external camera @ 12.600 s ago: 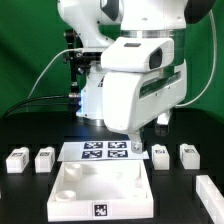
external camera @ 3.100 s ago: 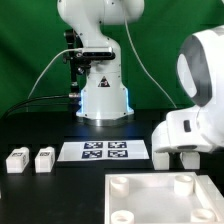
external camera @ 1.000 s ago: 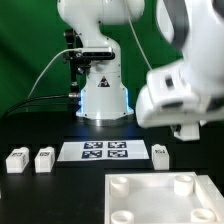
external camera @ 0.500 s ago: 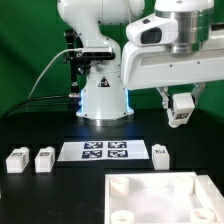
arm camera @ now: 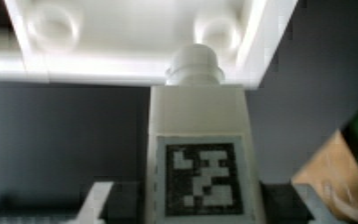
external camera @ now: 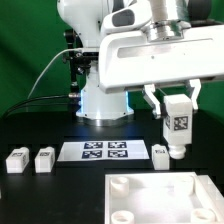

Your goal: Assemble one leg

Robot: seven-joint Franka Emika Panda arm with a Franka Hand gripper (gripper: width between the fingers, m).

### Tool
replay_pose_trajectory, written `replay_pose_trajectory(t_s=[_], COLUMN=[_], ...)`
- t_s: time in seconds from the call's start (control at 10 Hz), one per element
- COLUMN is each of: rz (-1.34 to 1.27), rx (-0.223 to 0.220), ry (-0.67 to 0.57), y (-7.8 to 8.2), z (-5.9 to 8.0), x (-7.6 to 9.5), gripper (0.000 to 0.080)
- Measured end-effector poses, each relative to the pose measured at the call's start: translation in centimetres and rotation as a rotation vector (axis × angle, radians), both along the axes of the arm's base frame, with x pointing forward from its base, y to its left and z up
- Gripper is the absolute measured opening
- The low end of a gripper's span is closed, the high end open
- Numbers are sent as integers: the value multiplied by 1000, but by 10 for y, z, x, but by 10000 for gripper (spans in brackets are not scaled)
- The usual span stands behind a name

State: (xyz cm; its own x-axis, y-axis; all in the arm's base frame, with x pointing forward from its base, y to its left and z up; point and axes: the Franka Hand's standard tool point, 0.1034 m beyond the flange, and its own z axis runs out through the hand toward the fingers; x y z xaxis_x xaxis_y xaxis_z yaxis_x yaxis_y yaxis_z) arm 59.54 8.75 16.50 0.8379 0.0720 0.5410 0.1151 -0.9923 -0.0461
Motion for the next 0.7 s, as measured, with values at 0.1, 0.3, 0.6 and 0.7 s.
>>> replay_pose_trajectory(t_s=[0.1,0.3,0.6,0.7], rz=[-3,1,12,18], rx=[15,10,-3,-10], ry=[-91,-73,-18,-2], y=[4,2,1,1], z=[-5,-32,-37,-34], x=[-10,-27,-27,-15], gripper=[291,291,291,291])
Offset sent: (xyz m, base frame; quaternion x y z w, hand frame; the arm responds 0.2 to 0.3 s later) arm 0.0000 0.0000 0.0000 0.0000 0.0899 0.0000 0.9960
